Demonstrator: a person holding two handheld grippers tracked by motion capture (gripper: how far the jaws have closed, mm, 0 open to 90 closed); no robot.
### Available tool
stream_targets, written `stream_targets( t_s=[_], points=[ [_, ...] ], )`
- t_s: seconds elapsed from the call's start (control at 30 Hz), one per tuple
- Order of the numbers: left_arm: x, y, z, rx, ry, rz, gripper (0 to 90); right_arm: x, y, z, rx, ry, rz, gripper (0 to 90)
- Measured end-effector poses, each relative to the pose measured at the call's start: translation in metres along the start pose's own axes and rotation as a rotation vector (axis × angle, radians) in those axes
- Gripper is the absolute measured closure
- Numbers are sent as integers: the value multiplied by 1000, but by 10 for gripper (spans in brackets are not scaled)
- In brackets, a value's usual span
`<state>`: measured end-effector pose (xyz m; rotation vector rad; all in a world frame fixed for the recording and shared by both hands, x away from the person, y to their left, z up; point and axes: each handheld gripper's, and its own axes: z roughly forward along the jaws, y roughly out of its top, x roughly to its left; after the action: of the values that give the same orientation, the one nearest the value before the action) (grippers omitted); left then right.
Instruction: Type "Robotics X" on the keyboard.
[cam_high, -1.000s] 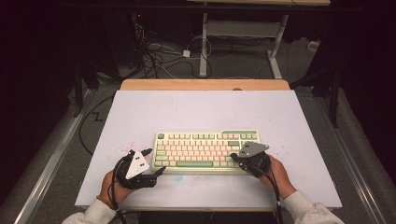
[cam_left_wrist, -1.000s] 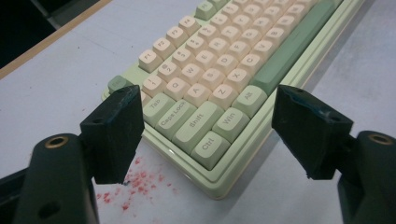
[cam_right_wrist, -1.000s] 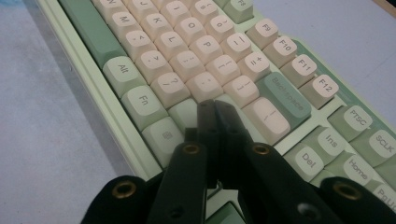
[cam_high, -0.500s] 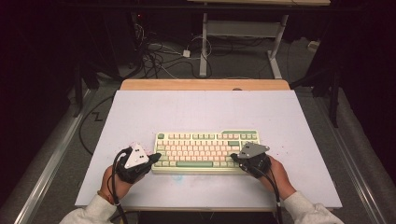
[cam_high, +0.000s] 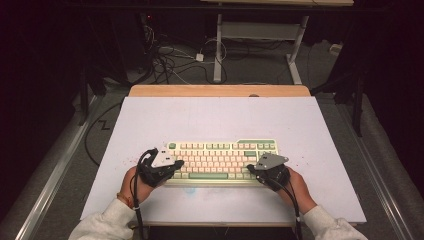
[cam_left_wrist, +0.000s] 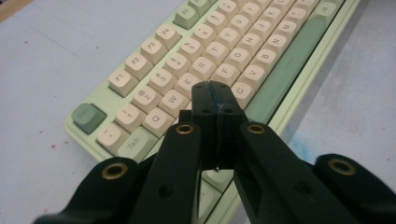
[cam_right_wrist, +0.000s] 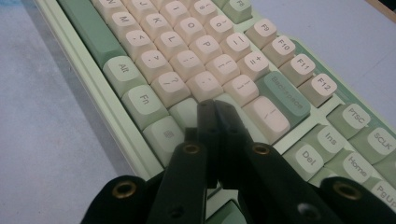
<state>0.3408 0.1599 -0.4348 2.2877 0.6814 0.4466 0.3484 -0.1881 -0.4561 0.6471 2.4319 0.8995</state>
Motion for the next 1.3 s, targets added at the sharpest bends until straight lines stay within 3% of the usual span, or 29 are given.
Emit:
stream_targets(
  t_s=[0.27,0.53,1.13,1.3],
  points=[
    [0,10,18,49,-36,15,875,0,0,0,-1,-3,2,900],
    [-2,11,31,91,-39,28,875,1,-1,0,-4,-5,0,900],
    [-4,11,30,86,-23,40,875,2,-1,0,-7,-13,2,900],
    [-6,10,32,103,-23,50,875,2,-1,0,-8,-15,2,900]
  ],
)
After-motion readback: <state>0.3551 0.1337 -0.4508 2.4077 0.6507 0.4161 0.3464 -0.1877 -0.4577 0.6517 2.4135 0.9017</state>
